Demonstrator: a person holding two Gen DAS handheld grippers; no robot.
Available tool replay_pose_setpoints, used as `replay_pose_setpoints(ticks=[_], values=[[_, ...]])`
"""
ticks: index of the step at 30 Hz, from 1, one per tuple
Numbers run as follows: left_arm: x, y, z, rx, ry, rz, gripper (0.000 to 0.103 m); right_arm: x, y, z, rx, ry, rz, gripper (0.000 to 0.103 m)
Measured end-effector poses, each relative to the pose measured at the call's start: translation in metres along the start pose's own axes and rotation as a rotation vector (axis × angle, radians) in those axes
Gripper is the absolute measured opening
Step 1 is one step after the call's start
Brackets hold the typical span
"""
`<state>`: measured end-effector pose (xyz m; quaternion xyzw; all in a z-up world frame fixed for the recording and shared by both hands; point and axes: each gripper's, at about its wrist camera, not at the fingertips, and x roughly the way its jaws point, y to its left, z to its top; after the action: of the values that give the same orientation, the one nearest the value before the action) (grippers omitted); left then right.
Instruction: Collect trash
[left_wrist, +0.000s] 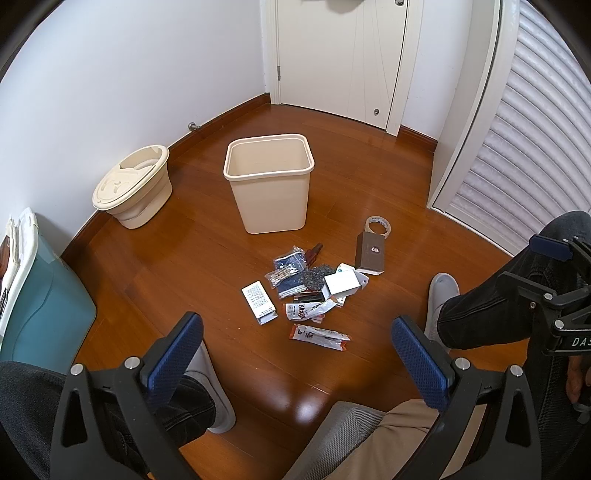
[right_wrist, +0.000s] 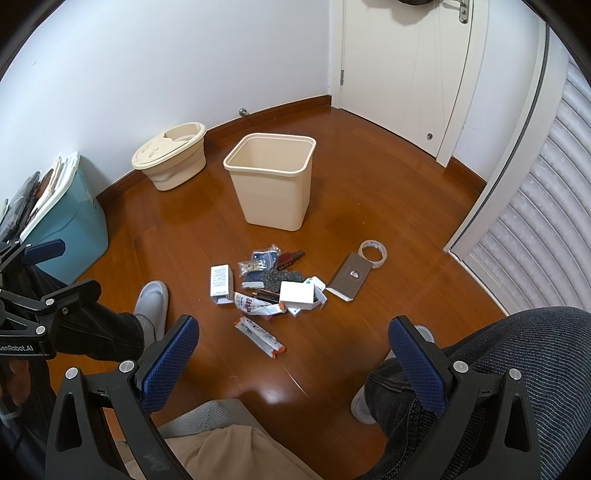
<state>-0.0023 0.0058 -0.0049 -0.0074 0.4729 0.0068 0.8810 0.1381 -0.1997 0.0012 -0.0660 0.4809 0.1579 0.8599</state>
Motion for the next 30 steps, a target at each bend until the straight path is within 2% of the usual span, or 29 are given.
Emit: replay_pose_setpoints(ticks=[30], values=[[-0.0001,0.0014,0.0003,0.001,0.000,0.005,0.103,-0.0011,0.0022,0.0011,-0.004,-0.001,-0.002,0.103]])
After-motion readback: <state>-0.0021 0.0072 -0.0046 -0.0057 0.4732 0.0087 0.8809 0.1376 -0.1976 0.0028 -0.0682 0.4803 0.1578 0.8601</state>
